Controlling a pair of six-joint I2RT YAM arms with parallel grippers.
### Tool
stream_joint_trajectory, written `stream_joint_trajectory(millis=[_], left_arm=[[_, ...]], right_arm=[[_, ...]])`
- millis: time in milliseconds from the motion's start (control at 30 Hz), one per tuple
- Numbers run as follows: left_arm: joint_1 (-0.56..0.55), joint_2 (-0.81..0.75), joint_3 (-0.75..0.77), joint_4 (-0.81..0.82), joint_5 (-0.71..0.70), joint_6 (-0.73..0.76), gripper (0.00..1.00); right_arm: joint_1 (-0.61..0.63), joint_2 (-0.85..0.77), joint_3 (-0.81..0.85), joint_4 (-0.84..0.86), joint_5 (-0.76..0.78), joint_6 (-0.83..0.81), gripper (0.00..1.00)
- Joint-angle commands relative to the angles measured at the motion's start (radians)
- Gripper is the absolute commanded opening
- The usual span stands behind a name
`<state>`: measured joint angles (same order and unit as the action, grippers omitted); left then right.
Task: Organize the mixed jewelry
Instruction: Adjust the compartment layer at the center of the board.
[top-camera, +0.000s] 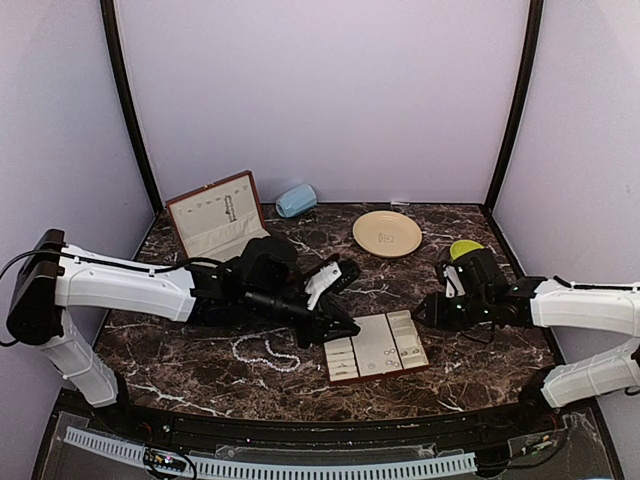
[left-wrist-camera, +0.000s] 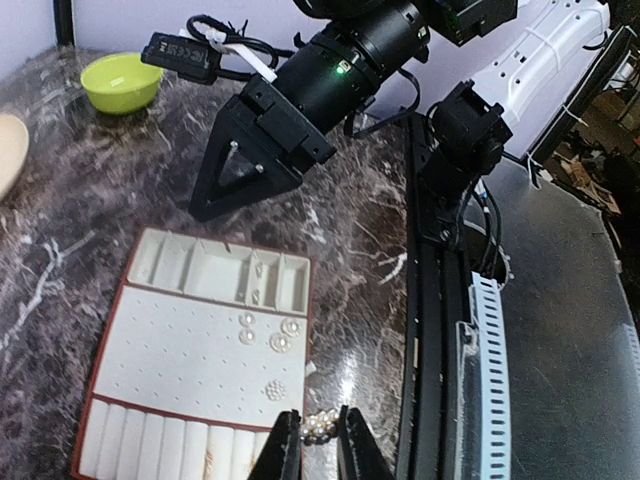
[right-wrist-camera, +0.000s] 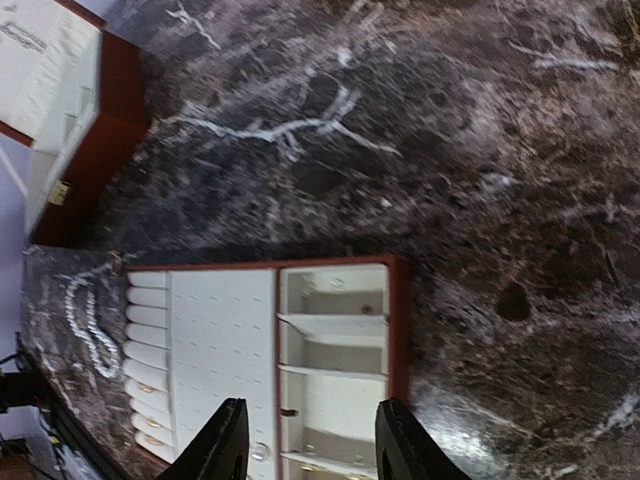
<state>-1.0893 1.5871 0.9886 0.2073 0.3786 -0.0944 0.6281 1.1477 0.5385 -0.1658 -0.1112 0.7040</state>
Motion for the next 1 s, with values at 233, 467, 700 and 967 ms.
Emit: stream_joint_trajectory(millis=[233,467,700,967], left_arm=[[0.021,0.068,0.182,-0.329,0.129,-0.162,0.12],[0.042,0.076,0.210,-0.371,0.118,-0.177,0.12],[0.054,0.065,0.208,-0.398,0.104,-0.174,0.12],[0.071,0.044,0.199,-0.414,0.090,-0.163,0.12]], right_arm=[[0.012,0.117,0.037,-0.106,0.054,-0.133,0.36],[0.057,0.205,0.075,-0.109,0.101,-0.154,0.28],[0.087,0.259,0.096,-0.108,0.151,-0.151,0.14],[0.110,0.290,0.116,-0.119,0.226,-0.149,0.00]])
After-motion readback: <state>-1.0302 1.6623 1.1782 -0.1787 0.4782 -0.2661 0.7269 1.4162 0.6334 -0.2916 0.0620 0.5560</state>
